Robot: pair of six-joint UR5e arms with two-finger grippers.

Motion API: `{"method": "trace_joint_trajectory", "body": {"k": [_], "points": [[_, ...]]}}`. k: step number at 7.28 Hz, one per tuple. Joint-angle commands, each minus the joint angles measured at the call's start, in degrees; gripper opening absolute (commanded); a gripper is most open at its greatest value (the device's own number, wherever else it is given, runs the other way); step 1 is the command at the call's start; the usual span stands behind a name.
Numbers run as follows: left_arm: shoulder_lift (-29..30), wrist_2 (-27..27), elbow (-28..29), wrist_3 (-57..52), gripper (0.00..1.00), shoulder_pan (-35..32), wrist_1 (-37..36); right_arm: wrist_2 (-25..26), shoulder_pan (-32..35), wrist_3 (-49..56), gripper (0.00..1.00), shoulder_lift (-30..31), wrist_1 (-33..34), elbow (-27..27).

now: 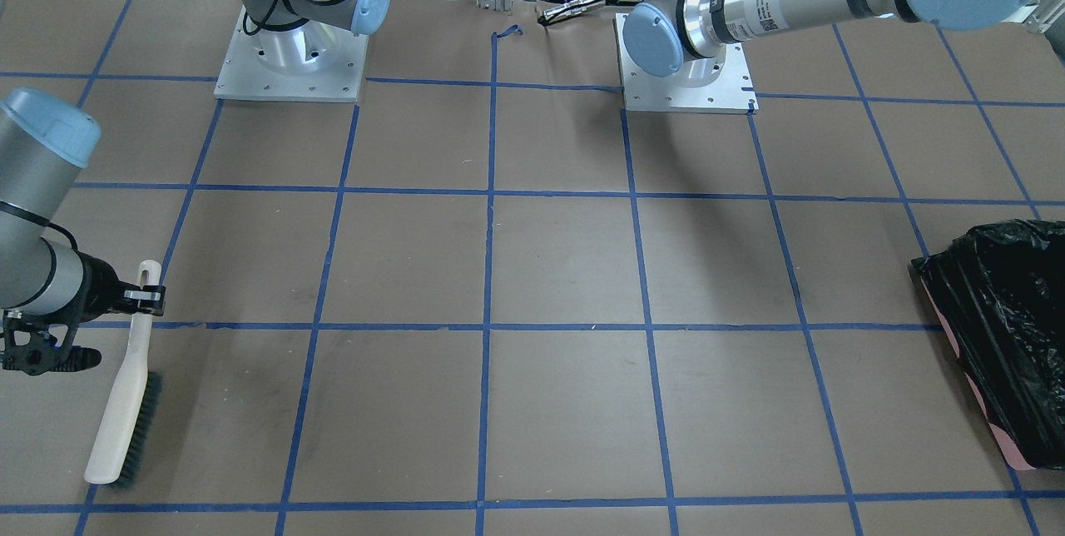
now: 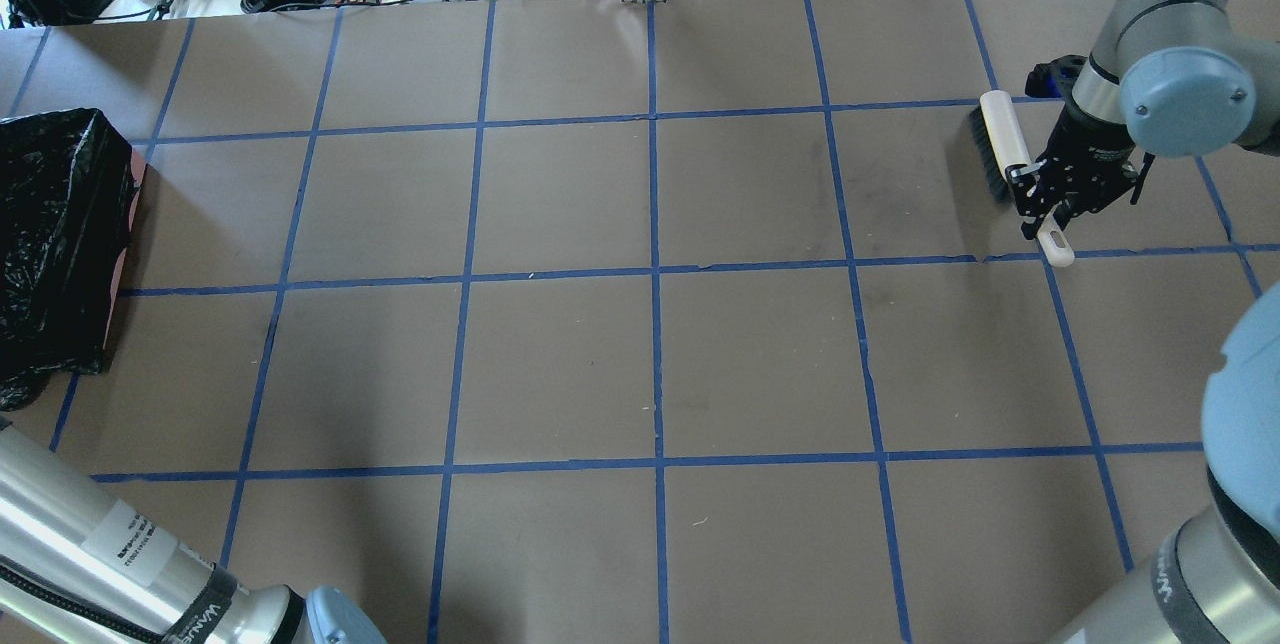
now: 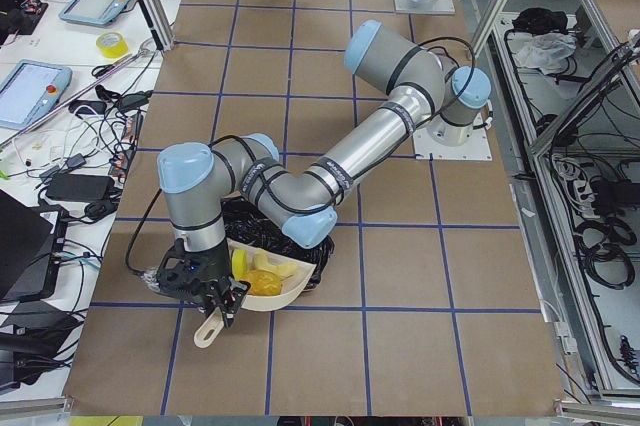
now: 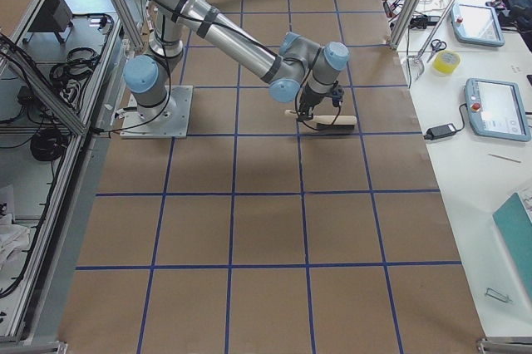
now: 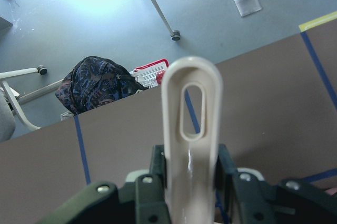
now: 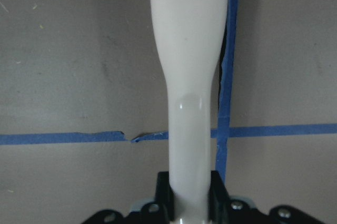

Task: Sweep and dump trash into bin
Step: 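Tip the dustpan over the black bin with the left gripper to dump the items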

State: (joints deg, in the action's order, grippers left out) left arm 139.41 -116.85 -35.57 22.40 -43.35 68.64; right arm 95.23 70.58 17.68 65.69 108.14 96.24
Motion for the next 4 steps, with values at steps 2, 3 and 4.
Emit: {"method": "trace_joint_trajectory", "body": {"k": [2, 3, 4], "points": [[-0.5, -5.5, -3.2, 3.4, 0.01, -4.7, -4.5, 0.5, 0.0, -0.1, 0.58, 0.0, 0.2, -0.2], [-2.4, -5.5, -6.0, 1.8, 0.0, -4.9, -5.3, 0.1, 0.0, -0.1, 0.77, 0.1, 0.1, -0.5], [-3.7, -5.5, -9.7, -2.3, 0.0, -5.1, -13.2, -0.3, 0.1, -0.1, 0.82, 0.1, 0.1, -0.6]]}}
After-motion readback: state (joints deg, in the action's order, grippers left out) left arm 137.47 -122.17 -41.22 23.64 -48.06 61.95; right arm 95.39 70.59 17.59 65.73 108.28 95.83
